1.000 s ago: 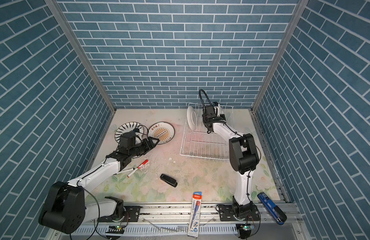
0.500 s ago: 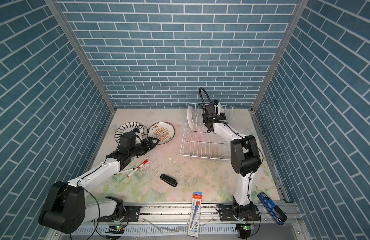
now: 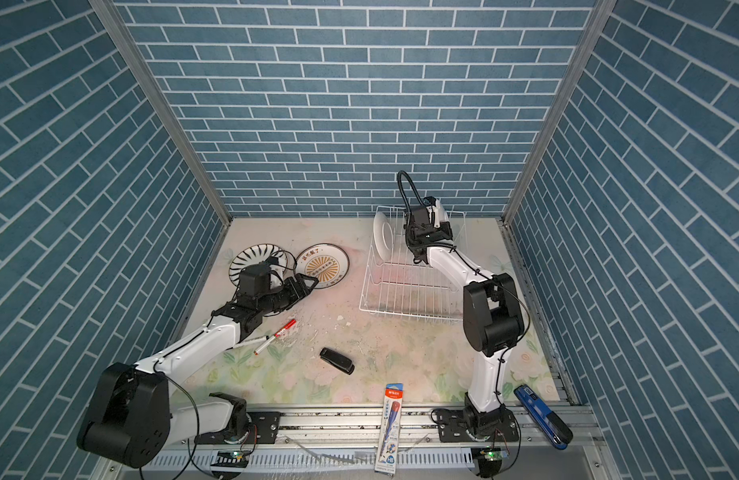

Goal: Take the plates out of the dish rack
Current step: 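Lift the white plate up out of the rack with the right gripper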

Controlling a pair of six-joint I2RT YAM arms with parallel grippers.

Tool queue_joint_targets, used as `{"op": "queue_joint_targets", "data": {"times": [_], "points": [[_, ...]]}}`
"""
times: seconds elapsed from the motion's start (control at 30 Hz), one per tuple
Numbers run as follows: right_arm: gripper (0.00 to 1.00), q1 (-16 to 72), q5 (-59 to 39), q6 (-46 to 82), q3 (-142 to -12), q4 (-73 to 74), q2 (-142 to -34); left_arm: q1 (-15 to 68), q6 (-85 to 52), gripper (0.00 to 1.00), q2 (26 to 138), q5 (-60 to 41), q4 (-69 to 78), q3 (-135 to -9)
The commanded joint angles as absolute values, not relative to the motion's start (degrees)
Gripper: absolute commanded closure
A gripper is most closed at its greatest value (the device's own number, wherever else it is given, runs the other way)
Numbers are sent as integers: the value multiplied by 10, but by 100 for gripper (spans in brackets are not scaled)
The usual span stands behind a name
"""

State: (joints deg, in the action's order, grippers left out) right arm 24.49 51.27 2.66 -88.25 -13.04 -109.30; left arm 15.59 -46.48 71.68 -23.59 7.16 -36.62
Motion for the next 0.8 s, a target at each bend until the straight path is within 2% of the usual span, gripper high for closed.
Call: {"op": "queue_joint_targets", "data": {"times": [0.0,0.37,0.77], "points": [[100,250,546,12,-870,-92,-1057,158,-456,24,708,-236,75,-357],[100,256,552,-1,-849,-59,-1027,158,-458,24,703,-236,74,-356],[100,279,541,-27,-785,31,-935,158,-457,24,699,-237,75,-358]]}}
